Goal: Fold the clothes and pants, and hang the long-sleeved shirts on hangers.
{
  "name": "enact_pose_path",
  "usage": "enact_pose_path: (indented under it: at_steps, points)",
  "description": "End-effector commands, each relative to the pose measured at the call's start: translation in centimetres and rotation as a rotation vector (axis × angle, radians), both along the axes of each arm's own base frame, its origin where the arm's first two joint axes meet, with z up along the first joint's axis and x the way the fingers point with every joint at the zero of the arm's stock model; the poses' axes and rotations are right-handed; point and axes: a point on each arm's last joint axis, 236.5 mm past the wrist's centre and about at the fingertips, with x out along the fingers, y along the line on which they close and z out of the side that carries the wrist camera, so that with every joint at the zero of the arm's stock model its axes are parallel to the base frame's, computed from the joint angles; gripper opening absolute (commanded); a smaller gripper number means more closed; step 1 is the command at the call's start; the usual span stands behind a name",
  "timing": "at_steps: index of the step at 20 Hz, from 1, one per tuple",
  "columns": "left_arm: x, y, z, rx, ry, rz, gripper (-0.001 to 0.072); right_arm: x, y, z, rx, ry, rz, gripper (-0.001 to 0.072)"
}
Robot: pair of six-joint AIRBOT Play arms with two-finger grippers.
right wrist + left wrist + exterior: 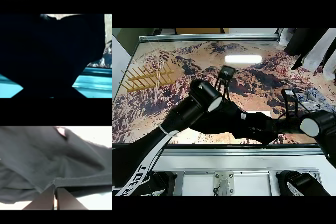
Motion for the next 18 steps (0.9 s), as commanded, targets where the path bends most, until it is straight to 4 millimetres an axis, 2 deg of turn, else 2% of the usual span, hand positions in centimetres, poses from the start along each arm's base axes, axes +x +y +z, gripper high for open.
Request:
enact_pose_path:
  at_steps: [1,2,4,7,9,13,18]
  points:
    - [-3.3,-4.1,-4.4,-0.123,0.105,-0.042,0.002,-1.8,0.2,-2.3,0.029,0.033,-0.011,0.0385]
    - [-3.7,-4.3,-5.2,-0.113,0.12,-0.046,0.002,-1.5,0.0,-2.3,0.014,0.017,0.015,0.0498]
    - [-3.8,-4.2,-5.6,-0.1,0.129,-0.046,0.002,-0.5,-0.4,-1.5,-0.023,-0.037,0.063,0.0498]
    - [-3.2,-3.8,-5.3,-0.105,0.124,-0.032,0.002,1.2,0.1,2.0,-0.031,-0.142,0.145,0.0498]
    - [-2.8,-3.5,-5.3,-0.108,0.124,-0.021,0.002,1.6,0.5,3.1,-0.025,-0.17,0.156,0.0486]
    - [-1.8,-2.7,-5.3,-0.112,0.122,0.009,0.002,0.3,3.0,0.8,-0.023,-0.061,0.147,0.0485]
    - [-1.7,-2.8,-5.3,-0.114,0.118,0.008,0.002,-0.1,5.4,-2.7,-0.135,-0.009,-0.014,0.0484]
